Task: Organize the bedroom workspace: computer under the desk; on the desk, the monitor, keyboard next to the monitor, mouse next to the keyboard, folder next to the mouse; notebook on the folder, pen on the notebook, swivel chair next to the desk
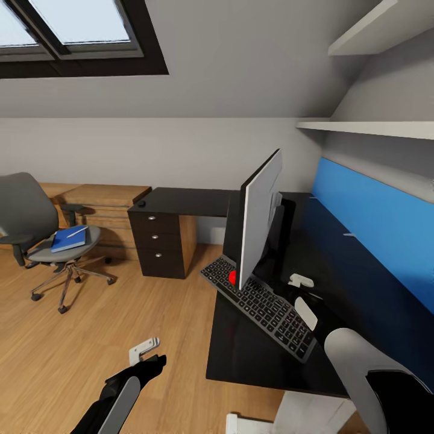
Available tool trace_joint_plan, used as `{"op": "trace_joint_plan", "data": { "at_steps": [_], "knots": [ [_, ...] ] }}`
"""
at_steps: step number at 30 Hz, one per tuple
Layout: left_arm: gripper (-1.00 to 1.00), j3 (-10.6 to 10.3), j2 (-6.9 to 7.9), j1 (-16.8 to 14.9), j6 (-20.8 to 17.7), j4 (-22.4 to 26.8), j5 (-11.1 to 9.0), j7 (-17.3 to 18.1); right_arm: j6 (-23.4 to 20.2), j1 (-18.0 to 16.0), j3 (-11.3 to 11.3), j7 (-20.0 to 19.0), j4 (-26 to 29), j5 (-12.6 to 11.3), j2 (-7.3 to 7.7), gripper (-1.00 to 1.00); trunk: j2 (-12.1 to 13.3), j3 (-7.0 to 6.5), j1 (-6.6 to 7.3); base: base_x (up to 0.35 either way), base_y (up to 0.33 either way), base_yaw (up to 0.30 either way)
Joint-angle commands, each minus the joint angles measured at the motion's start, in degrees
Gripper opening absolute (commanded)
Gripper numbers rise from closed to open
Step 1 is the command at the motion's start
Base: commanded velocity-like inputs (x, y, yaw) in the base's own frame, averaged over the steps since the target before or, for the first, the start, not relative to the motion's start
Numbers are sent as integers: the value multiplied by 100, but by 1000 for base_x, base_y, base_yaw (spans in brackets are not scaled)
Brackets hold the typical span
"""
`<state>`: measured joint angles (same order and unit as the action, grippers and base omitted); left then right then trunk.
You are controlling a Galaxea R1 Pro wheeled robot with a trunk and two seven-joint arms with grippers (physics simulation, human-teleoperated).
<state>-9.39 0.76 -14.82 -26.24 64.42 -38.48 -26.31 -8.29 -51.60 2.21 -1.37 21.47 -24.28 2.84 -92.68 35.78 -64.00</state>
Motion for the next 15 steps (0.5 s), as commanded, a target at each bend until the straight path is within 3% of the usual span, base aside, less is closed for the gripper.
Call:
{"op": "trace_joint_plan", "data": {
  "at_steps": [1, 15],
  "knots": [
    [100, -19, 5, -4, -4, 9, -59, -59, -42, 1, 16, 14, -389, -50, 6, 100, -3, 7, 0, -17, 0, 0],
    [100, -19, 3, -4, -4, 9, -57, -59, -42, 1, 34, 14, -389, -50, 1, 100, -3, 7, 0, -56, 27, 0]
  ]
}}
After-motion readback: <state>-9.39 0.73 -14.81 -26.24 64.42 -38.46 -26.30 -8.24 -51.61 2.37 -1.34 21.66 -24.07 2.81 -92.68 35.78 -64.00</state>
